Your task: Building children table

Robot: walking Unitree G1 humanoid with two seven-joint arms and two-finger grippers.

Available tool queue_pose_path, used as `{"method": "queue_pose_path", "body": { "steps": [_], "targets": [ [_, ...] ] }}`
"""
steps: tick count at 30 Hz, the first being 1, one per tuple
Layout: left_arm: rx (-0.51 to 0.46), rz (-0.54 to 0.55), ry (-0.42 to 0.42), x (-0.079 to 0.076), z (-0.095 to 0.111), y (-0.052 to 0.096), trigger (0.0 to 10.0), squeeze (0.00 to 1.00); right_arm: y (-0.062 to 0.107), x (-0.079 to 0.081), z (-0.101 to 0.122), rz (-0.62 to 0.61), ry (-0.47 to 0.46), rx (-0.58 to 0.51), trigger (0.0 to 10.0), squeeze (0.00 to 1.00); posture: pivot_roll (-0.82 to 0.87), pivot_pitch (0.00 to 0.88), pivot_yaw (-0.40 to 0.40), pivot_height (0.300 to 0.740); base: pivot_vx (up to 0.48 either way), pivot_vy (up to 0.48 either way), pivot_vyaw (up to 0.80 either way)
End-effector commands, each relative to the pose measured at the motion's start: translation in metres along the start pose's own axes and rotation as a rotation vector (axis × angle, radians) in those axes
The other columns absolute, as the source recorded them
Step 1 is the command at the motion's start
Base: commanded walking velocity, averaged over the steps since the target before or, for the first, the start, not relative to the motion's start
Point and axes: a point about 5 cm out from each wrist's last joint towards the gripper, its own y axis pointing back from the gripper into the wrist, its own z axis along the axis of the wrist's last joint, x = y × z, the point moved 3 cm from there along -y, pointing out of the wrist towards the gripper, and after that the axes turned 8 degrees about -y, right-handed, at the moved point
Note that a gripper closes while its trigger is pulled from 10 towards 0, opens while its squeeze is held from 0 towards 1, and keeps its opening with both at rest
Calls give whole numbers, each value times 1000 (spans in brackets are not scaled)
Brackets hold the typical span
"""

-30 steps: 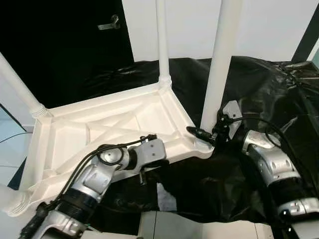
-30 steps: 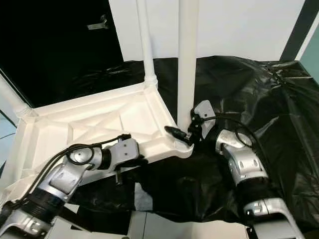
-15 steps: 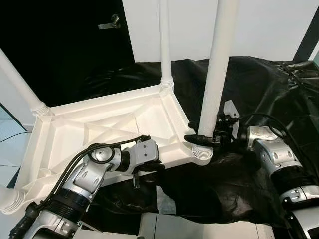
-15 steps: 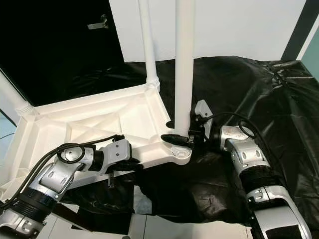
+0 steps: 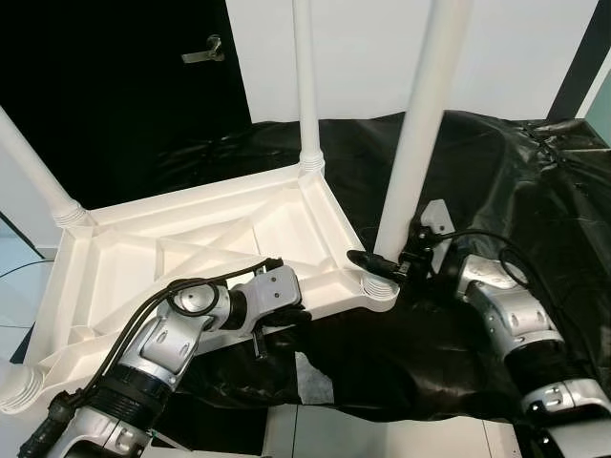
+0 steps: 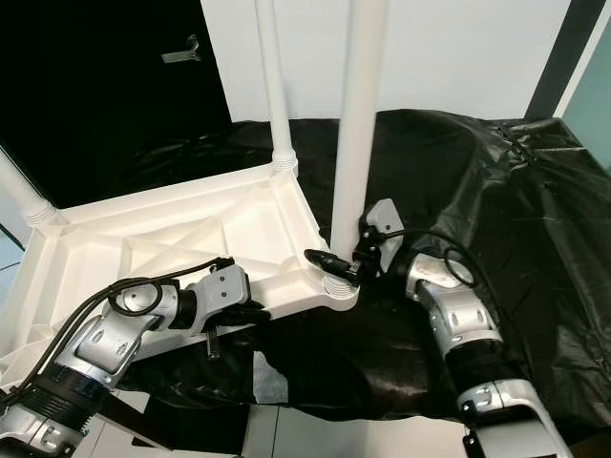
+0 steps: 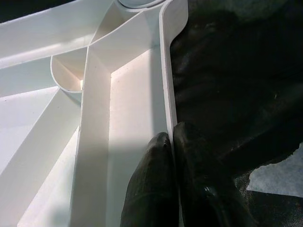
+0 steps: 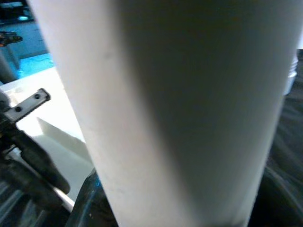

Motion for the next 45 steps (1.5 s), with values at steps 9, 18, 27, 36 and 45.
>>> {"method": "queue_pose_path", "body": {
  "steps": [9, 18, 27, 36, 45],
  "targets": [
    [-31, 86, 12, 4, 10, 6, 10000, 0, -2, -3, -38, -506, -127, 90, 10000, 0, 19, 0, 48, 740, 0, 0, 0],
    [-55, 99, 17, 1, 18, 1, 10000, 0, -12, 16, -29, -824, -166, 7, 10000, 0, 27, 0, 30, 740, 0, 0, 0],
    [-55, 129, 23, 5, 20, 1, 10000, 0, 6, 14, -31, -869, -132, -5, 10000, 0, 22, 0, 29, 740, 0, 0, 0],
    [-60, 140, 78, 8, 19, 3, 10000, 122, 17, 21, -41, -803, -9, -45, 10000, 43, 16, 0, 36, 740, 0, 0, 0],
    [-108, 132, 108, 11, 26, 12, 10000, 1000, 14, 23, -20, -767, -27, -165, 10000, 43, 25, 0, 32, 740, 0, 0, 0]
  ]
}}
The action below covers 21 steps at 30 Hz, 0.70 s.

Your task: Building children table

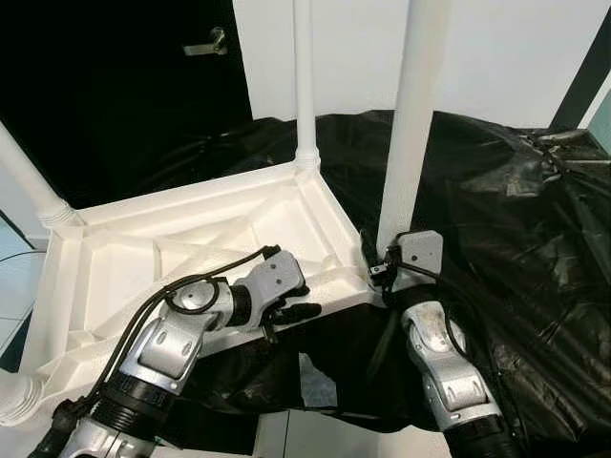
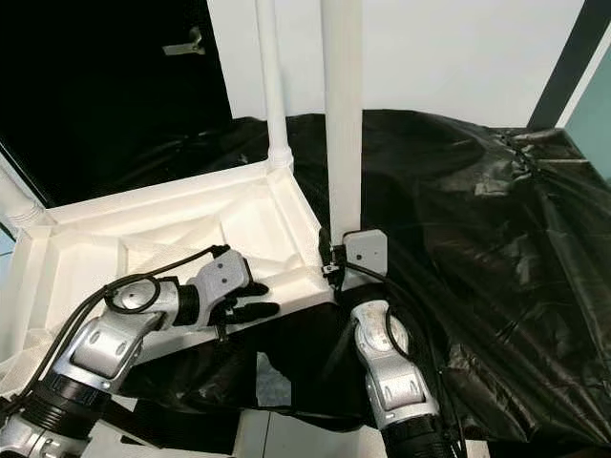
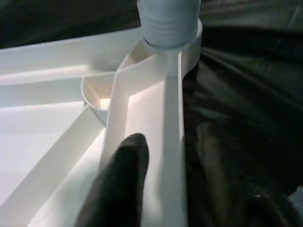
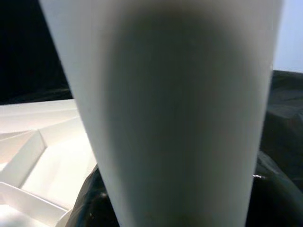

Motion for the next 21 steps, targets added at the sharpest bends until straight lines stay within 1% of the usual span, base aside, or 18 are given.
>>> {"method": "queue_pose_path", "body": {
  "steps": [1, 2, 3, 4, 5, 6, 9, 11, 12, 14, 15, 16, 17, 18, 20, 21],
  "targets": [
    [-43, 2, 13, 4, 9, 7, 10000, 0, 5, -10, -11, -26, -23, 57, 10000, 35, 22, 0, 31, 740, 0, 0, 0],
    [-43, 2, 13, 4, 9, 7, 10000, 0, 5, -10, -11, -26, -23, 57, 10000, 35, 22, 0, 31, 740, 0, 0, 0],
    [-91, -2, 29, 6, 18, 12, 10000, 0, 2, -11, -2, -16, -31, 25, 10000, 35, 22, 0, 29, 740, 0, 0, 0],
    [-146, 0, 45, 10, 28, 17, 10000, 0, -1, -13, 6, -4, -17, -1, 10000, 24, 21, 0, 28, 740, 0, 0, 0],
    [-146, 0, 45, 10, 28, 17, 10000, 0, -1, -13, 6, -4, -17, -1, 10000, 24, 21, 0, 28, 740, 0, 0, 0],
    [-217, 21, 65, 18, 39, 25, 10000, 0, -6, -16, 18, 19, -17, -24, 10000, 4, 22, 0, 25, 740, 0, 0, 0],
    [-252, 65, 65, 27, 45, 30, 10000, 0, -9, -20, 25, 38, -7, -34, 10000, 0, 21, 0, 25, 740, 0, 0, 0],
    [-287, 118, 54, 36, 51, 34, 10000, 0, -12, -21, 31, 80, -8, -24, 10000, 0, 18, 0, 24, 740, 0, 0, 0],
    [-287, 118, 54, 36, 51, 34, 10000, 0, -12, -21, 31, 80, -8, -24, 10000, 0, 18, 0, 24, 740, 0, 0, 0],
    [-343, 157, 66, 45, 61, 38, 10000, 0, -14, -19, 34, 141, -26, 8, 10000, 0, 17, 0, 18, 740, 0, 0, 0],
    [-343, 157, 66, 45, 61, 38, 10000, 0, -14, -19, 34, 141, -26, 8, 10000, 0, 17, 0, 18, 740, 0, 0, 0],
    [-427, 171, 84, 51, 77, 41, 10000, 0, -16, -14, 38, 237, -3, 29, 10000, 0, 14, 0, 16, 740, 0, 0, 0],
    [-452, 170, 92, 52, 82, 42, 10000, 0, -17, -12, 39, 266, 15, 34, 10000, 0, 13, 0, 16, 740, 0, 0, 0],
    [-452, 170, 92, 52, 82, 42, 10000, 0, -17, -12, 39, 266, 15, 34, 10000, 0, 13, 0, 16, 740, 0, 0, 0],
    [-490, 159, 87, 51, 92, 39, 10000, 0, -18, -8, 38, 339, 25, 64, 10000, 0, 13, 0, 14, 740, 0, 0, 0],
    [-512, 127, 107, 49, 97, 37, 10000, 0, -19, -7, 38, 364, 42, 70, 10000, 0, 12, 0, 13, 740, 0, 0, 0]
  ]
}}
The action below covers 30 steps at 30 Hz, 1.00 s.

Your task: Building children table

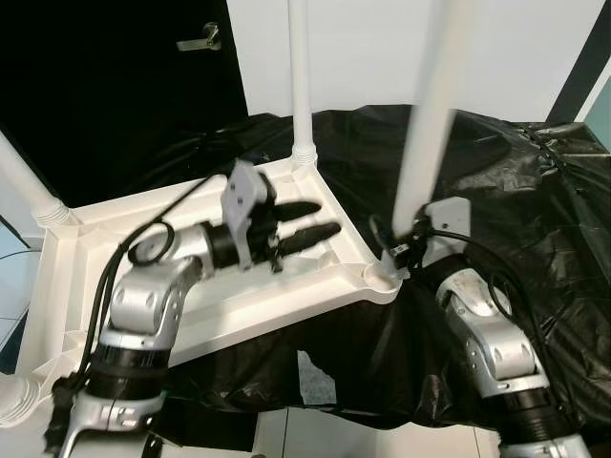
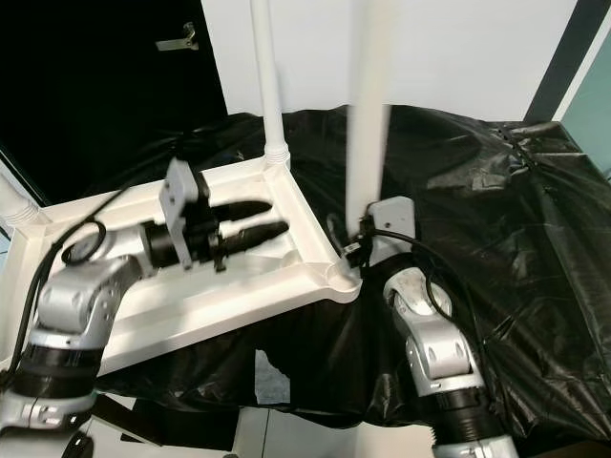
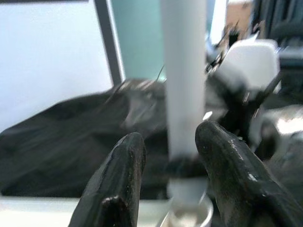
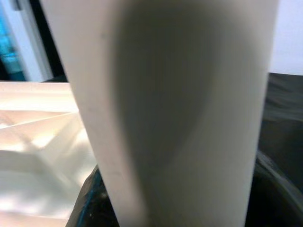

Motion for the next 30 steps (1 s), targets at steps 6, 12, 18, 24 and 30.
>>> {"method": "queue_pose_path", "body": {
  "steps": [6, 12, 18, 24, 30],
  "targets": [
    [-28, 11, 57, -4, 5, -19, 10000, 1000, -8, 5, 6, 128, 47, 31, 10000, 0, 9, 0, 11, 740, 0, 0, 0],
    [-45, 69, 41, 6, 9, -28, 10000, 0, -11, 10, 11, 246, 94, 56, 10000, 0, 12, 0, 9, 740, 0, 0, 0],
    [-65, 135, 61, 20, 13, -31, 10000, 0, -11, 12, 11, 359, 139, 95, 10000, 0, 6, 0, 10, 740, 0, 0, 0],
    [-154, 132, 96, 27, 32, -28, 10000, 0, -10, 12, 14, 446, 155, 120, 10000, 0, 14, 0, 4, 740, 0, 0, 0],
    [-192, 99, 113, 28, 40, -27, 10000, 0, -10, 11, 13, 491, 167, 143, 10000, 0, 16, 0, 3, 740, 0, 0, 0]
  ]
}}
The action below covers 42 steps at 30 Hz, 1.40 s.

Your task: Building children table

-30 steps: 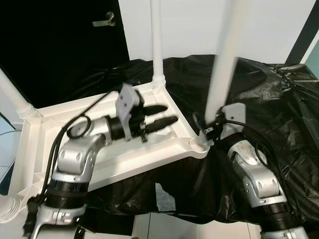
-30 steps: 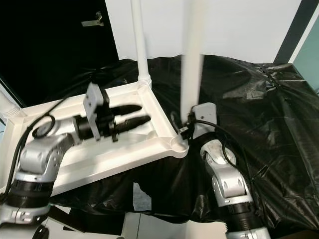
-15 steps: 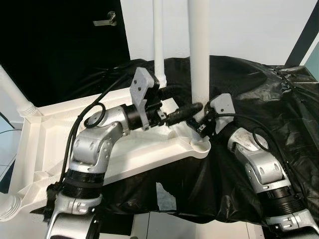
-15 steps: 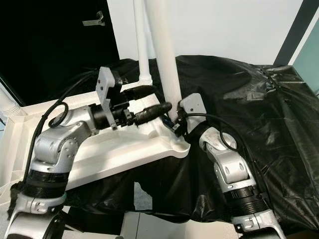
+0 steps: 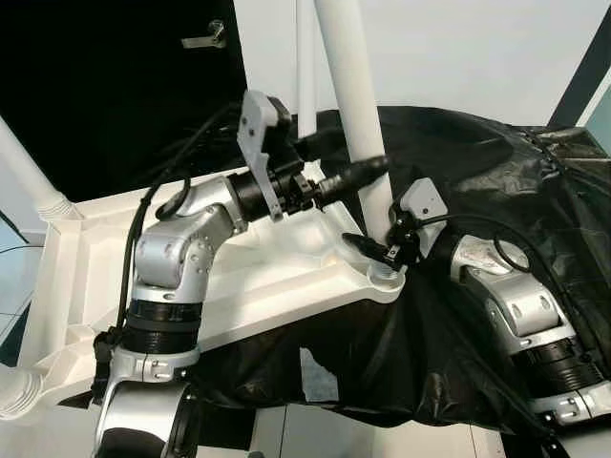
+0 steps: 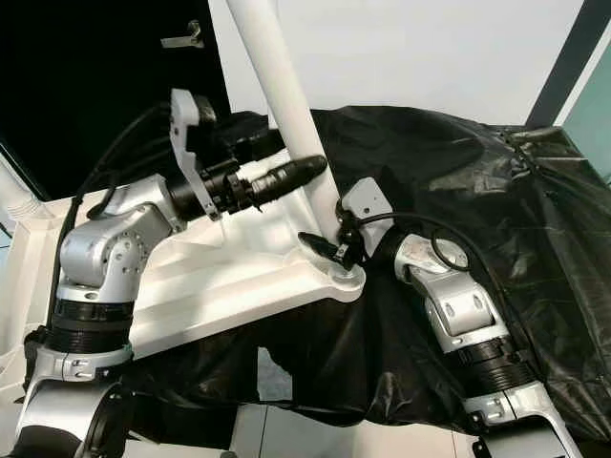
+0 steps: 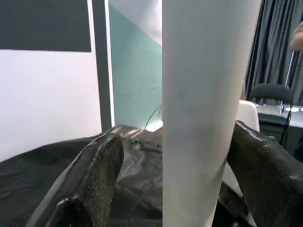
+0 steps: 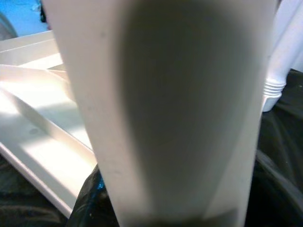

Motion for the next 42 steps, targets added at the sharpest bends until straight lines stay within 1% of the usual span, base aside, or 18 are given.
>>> {"method": "queue_pose_path", "body": {
  "steps": [1, 2, 3, 4, 5, 6, 15, 16, 21, 22, 24, 28, 29, 30, 31, 32, 35, 42],
  "targets": [
    [-4, 52, 11, 5, 4, -2, 10000, 0, -2, 1, 1, 35, 8, 6, 10000, 0, 16, 0, 4, 740, 0, 0, 0],
    [-4, 52, 11, 5, 4, -2, 10000, 0, -2, 1, 1, 35, 8, 6, 10000, 0, 16, 0, 4, 740, 0, 0, 0],
    [-11, 42, 15, 3, 5, -3, 6118, 0, -2, 1, 1, 40, 10, 8, 10000, 0, 16, 0, 4, 740, 0, 0, 0],
    [-7, 36, 12, 2, 4, -5, 980, 0, -2, 2, 1, 47, 12, 9, 10000, 0, 16, 0, 4, 740, 0, 0, 0],
    [-7, 36, 12, 2, 4, -5, 980, 0, -2, 2, 1, 47, 12, 9, 10000, 0, 16, 0, 4, 740, 0, 0, 0],
    [-4, 33, 10, 1, 4, -6, 0, 0, -2, 3, 1, 52, 12, 10, 10000, 0, 16, 0, 4, 740, 0, 0, 0],
    [29, 43, -5, 0, 2, -11, 0, 0, -3, 2, 2, 49, 30, 7, 10000, 0, 16, 0, 7, 740, 0, 0, 0],
    [42, 62, -18, 1, 2, -12, 10000, 0, -3, 0, 2, 33, 29, 3, 10000, 0, 18, 0, 6, 740, 0, 0, 0],
    [63, 101, -23, 5, 1, -14, 10000, 0, -5, -4, 4, 4, 17, -9, 10000, 0, 17, 0, 7, 740, 0, 0, 0],
    [75, 138, -12, 9, 0, -15, 10000, 0, -6, -7, 7, -28, -2, -32, 10000, 929, 17, 0, 8, 740, 0, 0, 0],
    [80, 170, -12, 12, 1, -17, 10000, 0, -6, -9, 9, -55, -12, -50, 10000, 1000, 18, 0, 10, 740, 0, 0, 0],
    [90, 240, -26, 17, 5, -21, 10000, 0, -11, -9, 10, -106, -12, -65, 10000, 1000, 17, 0, 17, 740, 0, 0, 0],
    [95, 271, -38, 20, 6, -23, 10000, 0, -13, -7, 9, -127, -13, -66, 10000, 620, 18, 0, 20, 740, 0, 0, 0],
    [98, 301, -39, 23, 7, -24, 10000, 0, -16, -6, 9, -145, -7, -72, 10000, 106, 18, 0, 24, 740, 0, 0, 0],
    [100, 318, -38, 25, 8, -25, 10000, 0, -17, -5, 9, -156, -4, -76, 10000, 106, 18, 0, 24, 740, 0, 0, 0],
    [106, 351, -40, 28, 9, -26, 10000, 0, -21, -6, 10, -200, -6, -84, 10000, 0, 18, 0, 29, 740, 0, 0, 0],
    [110, 373, -41, 30, 9, -27, 10000, 0, -23, -7, 10, -230, -9, -90, 10000, 0, 18, 0, 29, 740, 0, 0, 0],
    [113, 460, -30, 33, 14, -38, 10000, 0, -34, -20, 6, -463, -21, -91, 10000, 0, 21, 0, 39, 740, 0, 0, 0]
  ]
}}
